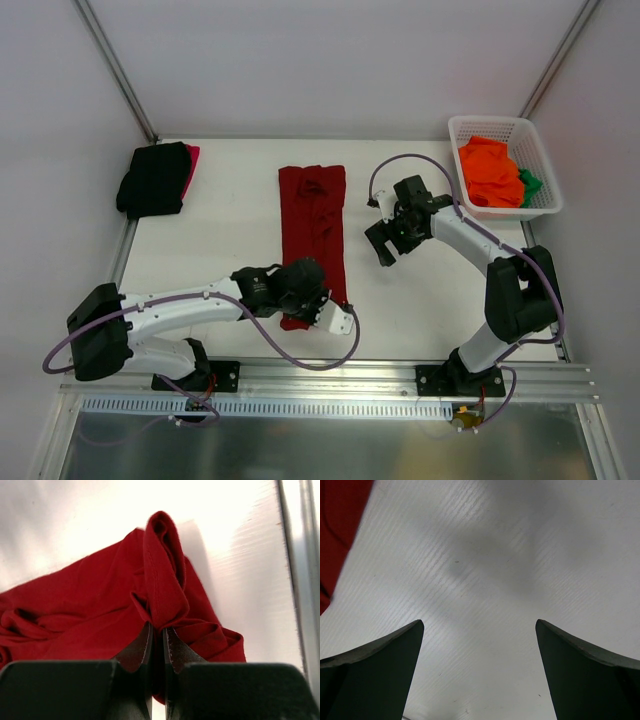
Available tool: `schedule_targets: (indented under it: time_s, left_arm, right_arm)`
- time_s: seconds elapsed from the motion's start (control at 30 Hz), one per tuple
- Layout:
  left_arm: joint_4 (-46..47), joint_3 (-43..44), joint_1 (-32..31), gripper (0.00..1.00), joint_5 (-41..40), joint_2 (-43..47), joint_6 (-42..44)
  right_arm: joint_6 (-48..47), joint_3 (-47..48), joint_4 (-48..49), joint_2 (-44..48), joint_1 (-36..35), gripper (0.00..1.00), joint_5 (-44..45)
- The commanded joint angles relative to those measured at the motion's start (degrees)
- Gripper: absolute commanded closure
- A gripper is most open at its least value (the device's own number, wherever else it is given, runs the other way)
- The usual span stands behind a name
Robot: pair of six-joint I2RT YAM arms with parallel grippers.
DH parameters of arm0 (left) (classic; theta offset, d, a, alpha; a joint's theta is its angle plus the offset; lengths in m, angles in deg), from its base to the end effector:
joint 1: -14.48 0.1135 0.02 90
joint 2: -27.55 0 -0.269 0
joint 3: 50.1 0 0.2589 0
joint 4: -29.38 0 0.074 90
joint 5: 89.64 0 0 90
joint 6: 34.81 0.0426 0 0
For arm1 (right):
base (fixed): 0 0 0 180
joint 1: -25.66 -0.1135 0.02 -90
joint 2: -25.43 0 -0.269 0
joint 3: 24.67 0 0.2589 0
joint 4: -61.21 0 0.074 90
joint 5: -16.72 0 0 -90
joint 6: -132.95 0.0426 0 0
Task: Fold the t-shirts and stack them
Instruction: Fold the tshirt
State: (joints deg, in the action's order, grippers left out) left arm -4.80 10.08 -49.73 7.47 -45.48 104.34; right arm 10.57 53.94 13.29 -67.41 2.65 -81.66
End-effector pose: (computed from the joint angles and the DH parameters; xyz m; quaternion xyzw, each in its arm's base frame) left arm 0.1141 -0.2482 0.2281 0.7885 0.4912 -0.1051 0.3548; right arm 0.3092 0.1380 0.2158 -0.4655 0.8489 0.0511 0.2450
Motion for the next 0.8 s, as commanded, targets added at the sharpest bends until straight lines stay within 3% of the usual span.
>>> schedule_targets:
  time_s: [0.0, 0.37, 0.77]
  left_arm:
    - [2.2, 1.2, 3.0, 1.0, 3.7, 1.8, 2.0]
    - [15.0, 2.1, 14.1, 1.0, 8.5, -1.5, 0.7]
    - [26.7, 3.0, 20.1, 1.0, 16.9, -7.6, -2.9]
  right_arm:
    - [0.5, -0.3, -0.2, 2.3, -0.1, 0.01, -0.8]
    - [0.5, -0.3, -0.4, 2.4, -0.1, 0.01, -0.8]
    - [0.3, -0.3, -0.3, 2.4, 0.0, 0.01, -0.6]
